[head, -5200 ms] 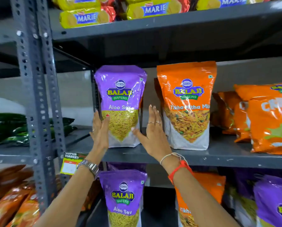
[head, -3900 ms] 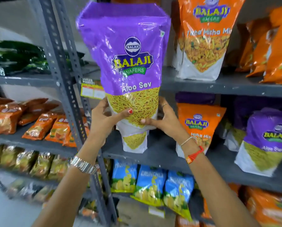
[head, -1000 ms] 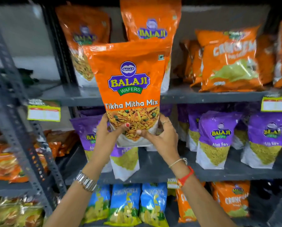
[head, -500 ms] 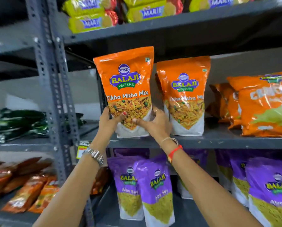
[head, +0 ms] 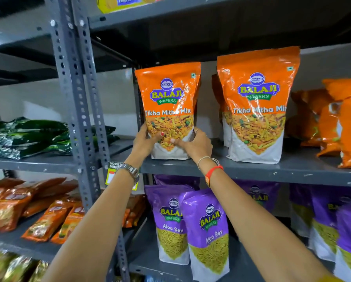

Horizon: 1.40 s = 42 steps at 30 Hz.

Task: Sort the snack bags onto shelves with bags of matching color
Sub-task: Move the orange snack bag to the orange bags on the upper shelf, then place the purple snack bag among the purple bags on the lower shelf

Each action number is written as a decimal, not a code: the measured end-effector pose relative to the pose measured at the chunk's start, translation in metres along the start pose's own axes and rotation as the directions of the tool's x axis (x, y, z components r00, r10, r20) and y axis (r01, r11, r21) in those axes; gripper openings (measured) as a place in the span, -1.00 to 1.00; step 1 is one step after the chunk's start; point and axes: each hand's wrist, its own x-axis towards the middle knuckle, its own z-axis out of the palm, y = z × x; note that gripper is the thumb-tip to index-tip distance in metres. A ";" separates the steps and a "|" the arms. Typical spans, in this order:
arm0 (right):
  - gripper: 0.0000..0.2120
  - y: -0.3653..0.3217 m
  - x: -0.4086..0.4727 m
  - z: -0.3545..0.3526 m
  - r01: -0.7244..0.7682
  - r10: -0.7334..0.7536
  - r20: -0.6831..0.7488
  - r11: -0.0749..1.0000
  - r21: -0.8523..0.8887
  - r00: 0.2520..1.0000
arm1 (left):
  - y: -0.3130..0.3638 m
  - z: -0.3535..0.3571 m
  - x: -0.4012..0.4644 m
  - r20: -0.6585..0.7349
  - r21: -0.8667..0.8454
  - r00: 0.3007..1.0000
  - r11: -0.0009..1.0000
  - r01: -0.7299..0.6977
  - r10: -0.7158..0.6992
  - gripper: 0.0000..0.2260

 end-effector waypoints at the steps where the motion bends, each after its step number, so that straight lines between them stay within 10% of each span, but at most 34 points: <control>1: -0.41 0.000 0.002 0.001 -0.001 0.001 0.001 1.000 -0.005 1.000 | 0.000 0.001 0.001 0.006 0.007 1.000 1.000 -0.003 0.003 -0.48; 10: -0.23 0.007 -0.004 -0.006 0.047 -0.047 -0.018 0.999 -0.003 0.999 | -0.006 0.010 -0.005 -0.102 -0.013 0.994 1.000 -0.026 0.024 -0.43; 16: -0.78 0.048 -0.083 -0.034 0.331 -0.237 -0.430 0.930 0.158 0.871 | -0.016 0.030 -0.061 -0.429 -0.061 0.877 0.962 -0.268 0.217 -0.59; 21: -0.71 0.148 -0.134 -0.036 0.143 -0.055 -0.411 0.972 0.187 0.910 | -0.066 0.070 -0.125 -0.486 -0.023 0.824 0.938 -0.345 0.291 -0.78; 25: -0.72 0.219 -0.152 -0.038 -0.146 0.193 -0.265 0.971 0.187 0.945 | -0.114 0.109 -0.181 -0.426 -0.151 0.902 0.978 -0.142 0.065 -0.84; 30: -0.09 0.266 -0.156 -0.033 -0.528 0.516 0.112 0.833 0.164 0.849 | -0.165 0.150 -0.239 -0.142 -0.334 0.929 0.900 0.279 -0.341 -0.68; 36: -0.09 0.281 -0.161 -0.033 -0.655 0.567 0.385 0.741 0.148 0.728 | -0.188 0.173 -0.257 0.179 -0.360 0.850 0.771 0.525 -0.495 -0.46; 42: -0.48 0.283 -0.164 -0.028 -0.559 0.497 0.310 0.814 0.159 0.811 | -0.187 0.184 -0.257 0.175 -0.405 0.856 0.757 0.513 -0.487 -0.55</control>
